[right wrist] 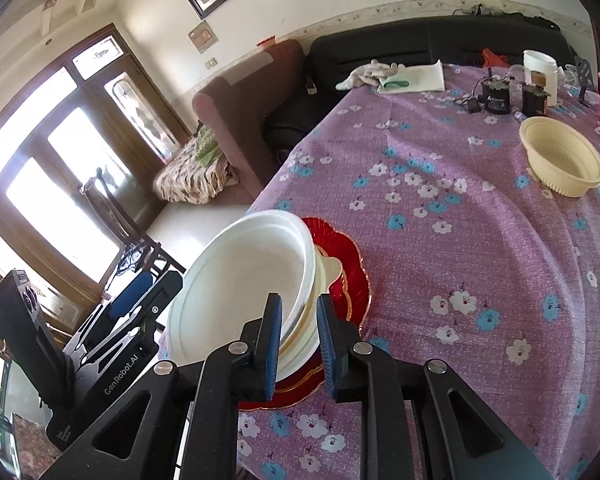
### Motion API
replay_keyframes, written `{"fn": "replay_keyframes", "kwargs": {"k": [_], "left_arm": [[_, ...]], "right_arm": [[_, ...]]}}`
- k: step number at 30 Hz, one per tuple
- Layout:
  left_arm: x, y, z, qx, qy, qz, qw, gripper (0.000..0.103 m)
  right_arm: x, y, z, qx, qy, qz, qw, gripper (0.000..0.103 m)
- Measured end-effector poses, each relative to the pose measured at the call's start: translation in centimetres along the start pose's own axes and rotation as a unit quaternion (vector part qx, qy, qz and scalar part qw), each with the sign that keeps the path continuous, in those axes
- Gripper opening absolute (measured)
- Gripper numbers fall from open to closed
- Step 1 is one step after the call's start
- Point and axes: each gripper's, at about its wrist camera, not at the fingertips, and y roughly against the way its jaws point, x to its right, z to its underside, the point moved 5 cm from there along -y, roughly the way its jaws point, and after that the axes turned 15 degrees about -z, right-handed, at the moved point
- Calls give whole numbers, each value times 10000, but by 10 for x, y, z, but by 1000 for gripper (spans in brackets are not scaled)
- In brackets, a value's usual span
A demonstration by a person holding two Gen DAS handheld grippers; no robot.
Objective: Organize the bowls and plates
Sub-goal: 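Lower the large white bowl onto the stacked bowls and open the right tool, then withdraw the right tool and move it toward the beige ribbed bowl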
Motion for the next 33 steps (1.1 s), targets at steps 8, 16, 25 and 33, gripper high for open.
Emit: {"fn": "replay_keyframes", "kwargs": {"k": [8, 16, 25, 33], "left_arm": [[24, 23, -5, 221, -190, 177, 9994, 66], [80, 65, -1, 544, -712, 695, 9936, 70], [193, 89, 46, 228, -1808, 1767, 9672, 73], [259, 47, 75, -313, -2298, 1896, 9541, 73]], "right_arm": [[18, 31, 3, 361, -104, 154, 9992, 25], [76, 72, 13, 768, -534, 610, 9937, 25], [161, 127, 30, 1300, -1258, 1287, 9751, 25], [218, 152, 52, 1436, -1674, 1877, 9571, 24]]}}
